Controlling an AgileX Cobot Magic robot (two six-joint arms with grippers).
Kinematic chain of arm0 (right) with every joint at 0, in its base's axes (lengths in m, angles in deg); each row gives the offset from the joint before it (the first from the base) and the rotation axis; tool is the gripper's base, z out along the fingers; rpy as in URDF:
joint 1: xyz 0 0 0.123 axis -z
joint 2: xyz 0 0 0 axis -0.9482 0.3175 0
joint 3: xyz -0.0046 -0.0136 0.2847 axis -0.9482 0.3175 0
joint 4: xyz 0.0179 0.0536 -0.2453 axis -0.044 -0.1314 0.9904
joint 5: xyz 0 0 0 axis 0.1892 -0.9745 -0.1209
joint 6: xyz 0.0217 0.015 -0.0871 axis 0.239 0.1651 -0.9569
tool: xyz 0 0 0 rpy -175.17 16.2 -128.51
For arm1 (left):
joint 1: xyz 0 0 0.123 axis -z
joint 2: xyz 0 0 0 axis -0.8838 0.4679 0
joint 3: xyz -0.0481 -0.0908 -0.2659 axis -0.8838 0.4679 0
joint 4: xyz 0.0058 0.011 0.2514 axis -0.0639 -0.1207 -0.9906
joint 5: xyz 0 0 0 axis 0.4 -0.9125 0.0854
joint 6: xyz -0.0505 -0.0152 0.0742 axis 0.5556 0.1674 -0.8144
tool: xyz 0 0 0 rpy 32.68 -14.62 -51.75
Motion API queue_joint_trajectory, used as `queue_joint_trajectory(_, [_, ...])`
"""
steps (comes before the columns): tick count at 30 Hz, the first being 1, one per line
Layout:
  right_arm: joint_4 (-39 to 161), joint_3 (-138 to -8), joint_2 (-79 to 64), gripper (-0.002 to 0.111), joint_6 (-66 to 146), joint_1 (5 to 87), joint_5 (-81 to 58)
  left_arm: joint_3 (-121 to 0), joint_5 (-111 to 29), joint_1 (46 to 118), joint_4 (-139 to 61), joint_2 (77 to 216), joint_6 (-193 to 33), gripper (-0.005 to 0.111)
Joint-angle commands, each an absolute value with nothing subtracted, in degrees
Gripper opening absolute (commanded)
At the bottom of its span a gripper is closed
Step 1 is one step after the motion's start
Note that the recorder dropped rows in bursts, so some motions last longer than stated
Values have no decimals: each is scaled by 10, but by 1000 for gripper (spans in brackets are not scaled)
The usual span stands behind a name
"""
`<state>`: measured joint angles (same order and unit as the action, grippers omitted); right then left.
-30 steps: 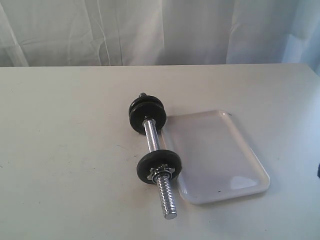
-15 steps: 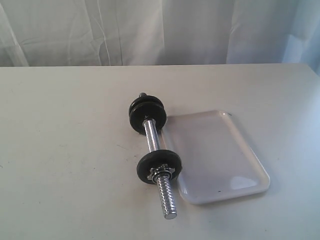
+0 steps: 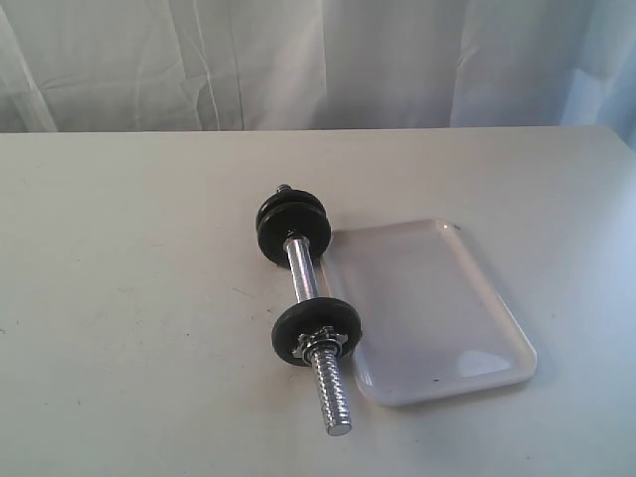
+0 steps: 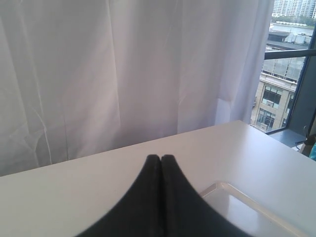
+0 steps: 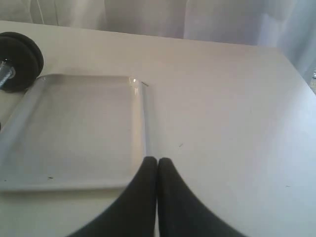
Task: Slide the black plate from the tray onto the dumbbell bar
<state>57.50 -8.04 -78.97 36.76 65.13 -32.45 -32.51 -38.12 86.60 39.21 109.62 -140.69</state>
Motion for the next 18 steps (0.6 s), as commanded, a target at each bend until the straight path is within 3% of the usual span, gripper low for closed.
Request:
queue_joint_trajectory(1, [579, -77, -793, 0, 367, 653, -315, -322, -381, 868, 398, 1092, -1406, 0])
queue_joint_trajectory(10, [579, -77, -793, 0, 367, 653, -315, -313, -379, 868, 398, 1091, -1406, 0])
queue_joint_trajectory(18, [579, -77, -793, 0, 367, 653, -315, -208, -370, 868, 394, 1032, -1426, 0])
